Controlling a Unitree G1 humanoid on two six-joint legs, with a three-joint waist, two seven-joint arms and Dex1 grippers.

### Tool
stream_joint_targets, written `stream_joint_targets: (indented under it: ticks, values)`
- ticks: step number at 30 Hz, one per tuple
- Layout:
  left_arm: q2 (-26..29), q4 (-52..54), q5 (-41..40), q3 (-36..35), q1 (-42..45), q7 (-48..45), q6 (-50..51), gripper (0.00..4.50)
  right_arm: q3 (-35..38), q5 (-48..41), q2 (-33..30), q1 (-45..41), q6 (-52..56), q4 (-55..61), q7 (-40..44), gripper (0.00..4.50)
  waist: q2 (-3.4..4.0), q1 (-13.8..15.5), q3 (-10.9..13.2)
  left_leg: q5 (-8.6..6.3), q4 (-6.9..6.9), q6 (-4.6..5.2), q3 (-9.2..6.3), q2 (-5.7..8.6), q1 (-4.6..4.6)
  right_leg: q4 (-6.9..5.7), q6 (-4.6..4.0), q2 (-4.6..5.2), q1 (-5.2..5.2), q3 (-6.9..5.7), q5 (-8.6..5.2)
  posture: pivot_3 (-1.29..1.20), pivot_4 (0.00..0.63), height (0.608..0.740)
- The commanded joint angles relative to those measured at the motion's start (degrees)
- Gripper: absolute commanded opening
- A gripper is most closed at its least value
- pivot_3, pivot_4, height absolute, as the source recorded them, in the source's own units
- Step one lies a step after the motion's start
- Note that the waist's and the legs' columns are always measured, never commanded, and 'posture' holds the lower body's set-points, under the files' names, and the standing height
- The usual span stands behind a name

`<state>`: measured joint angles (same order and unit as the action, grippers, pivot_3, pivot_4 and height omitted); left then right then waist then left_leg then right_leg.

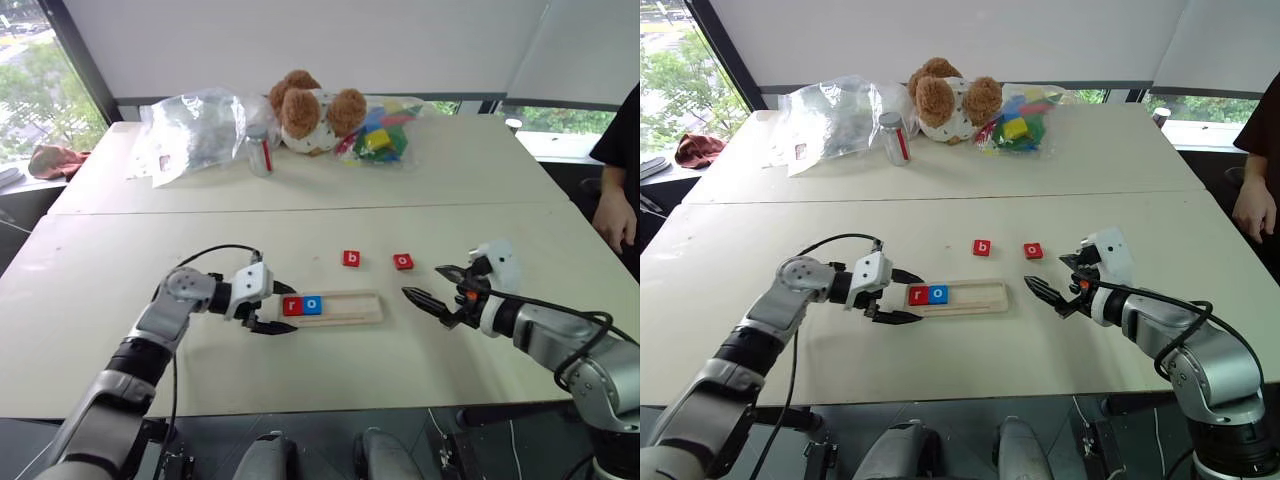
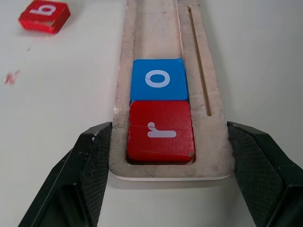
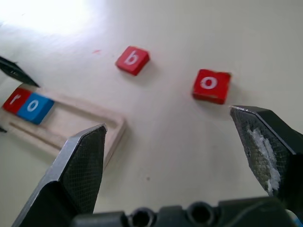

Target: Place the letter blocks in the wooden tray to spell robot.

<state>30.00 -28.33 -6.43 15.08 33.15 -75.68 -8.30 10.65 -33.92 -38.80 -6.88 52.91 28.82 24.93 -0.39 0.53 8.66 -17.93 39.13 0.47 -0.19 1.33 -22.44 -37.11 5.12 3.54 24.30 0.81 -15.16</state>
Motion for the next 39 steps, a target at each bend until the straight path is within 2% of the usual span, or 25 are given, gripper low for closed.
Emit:
stream_joint_targets:
  ticks: [1, 2, 4, 5, 9, 12, 15, 19, 23, 30, 39]
  values:
    - [-1.34, -6.15, 2.25, 1.05, 1.77, -0.31, -3.91, 3.09, 0.9, 0.11, 1.43, 0.51, -0.42, 3.11, -1.57, 4.5, 0.0, 0.04, 0.0, 0.01, 0.04, 0.01, 0.0, 0.0, 0.04, -0.03, 0.0, 0.0, -0.08, 0.0, 0.0, 0.0, 0.15, 0.74]
    - [-1.7, -7.41, 2.42, 0.95, 2.28, -0.41, -4.56, 3.09, 0.61, 0.12, 1.79, 0.5, -0.22, 3.43, -2.06, 4.5, 0.0, 0.12, 0.0, 0.01, 0.07, 0.01, 0.0, 0.0, 0.09, -0.04, 0.03, 0.0, -0.16, 0.0, 0.02, 0.0, 0.15, 0.74]
    - [-2.13, -9.24, 2.49, 0.68, 2.94, -0.68, -5.52, 4.17, -0.13, 0.27, 2.62, 0.21, 0.06, 4.04, -2.94, 4.5, 0.0, 0.21, -0.01, 0.02, 0.11, 0.02, -0.02, 0.01, 0.17, -0.04, 0.11, 0.0, -0.28, 0.0, 0.07, 0.0, 0.15, 0.74]
    - [-2.14, -9.43, 2.29, 0.57, 2.91, -1.06, -5.66, 4.45, -0.8, 0.8, 2.82, -0.1, -0.16, 4.27, -3.38, 4.5, -0.01, 0.18, -0.02, 0.02, 0.13, 0.03, -0.04, 0.02, 0.19, -0.05, 0.13, 0.01, -0.31, 0.0, 0.08, 0.0, 0.15, 0.74]
    - [-1.4, -6.96, 1.49, -0.23, 1.16, -0.98, -5.55, 4.45, -4.17, 3.14, 4.51, -2.76, -0.26, 4.16, -5.79, 4.5, 0.0, 0.02, -0.02, 0.02, 0.13, 0.03, -0.05, 0.02, 0.19, -0.05, 0.14, 0.0, -0.3, 0.0, 0.08, 0.0, 0.15, 0.74]
    - [1.47, -2.2, -0.34, -3.03, -0.81, -0.72, -3.3, 4.45, -8.39, 5.07, 9.57, -9.15, 2.49, 2.52, -10.67, 4.5, 0.0, -0.55, -0.03, 0.02, 0.11, 0.03, -0.07, -0.04, 0.19, -0.06, 0.14, 0.02, -0.25, 0.04, 0.08, 0.0, 0.15, 0.74]
    - [5.55, 4.03, -2.86, -6.21, -2.65, -0.78, 1.45, 4.45, -9.65, 6.4, 17.45, -15.37, 7.63, -1.36, -17.37, 4.5, -0.01, -1.69, -0.03, 0.05, 0.08, -0.02, -0.07, -0.13, 0.12, -0.17, 0.13, -0.02, -0.05, 0.08, 0.08, 0.0, 0.15, 0.74]
    - [14.2, 16.86, -7.54, -11.79, -7.41, -0.73, 12.08, 4.45, -9.77, 6.77, 27.72, -20.7, 13.53, -7.52, -22.69, 4.5, 0.0, -1.7, -0.02, 0.08, -0.09, -0.09, -0.11, -0.18, -0.02, -0.27, 0.12, -0.05, 0.23, 0.08, 0.07, 0.0, 0.15, 0.74]
    - [19.78, 25.23, -11.33, -18.45, -11.81, 2.19, 19.21, 4.45, -11.51, 9.18, 29.87, -22.91, 14.58, -13.23, -23.32, 4.5, 0.04, -1.15, 0.0, 0.07, -0.14, -0.11, -0.15, -0.1, -0.1, -0.2, 0.12, 0.09, 0.26, 0.07, 0.08, 0.0, 0.15, 0.74]
    - [19.74, 35.69, -13.83, -22.64, -18.54, 8.77, 25.54, 4.45, -15.48, 13.19, 31.28, -26.05, 12.77, -20.65, -22.27, 4.5, 0.04, -1.68, 0.0, 0.05, -0.06, -0.07, -0.11, 0.06, -0.09, -0.07, 0.12, 0.23, 0.16, 0.1, 0.08, 0.0, 0.15, 0.74]
    - [18.43, 39.53, -14.26, -22.93, -21.67, 13.96, 27.02, 4.45, -16.94, 19.52, 35.98, -29.53, 6.46, -32.03, -23.82, 4.5, 0.01, -2.1, -0.01, 0.12, -0.1, -0.18, -0.1, -0.07, 0.01, -0.16, 0.11, 0.11, 0.15, 0.09, 0.09, 0.0, 0.15, 0.74]
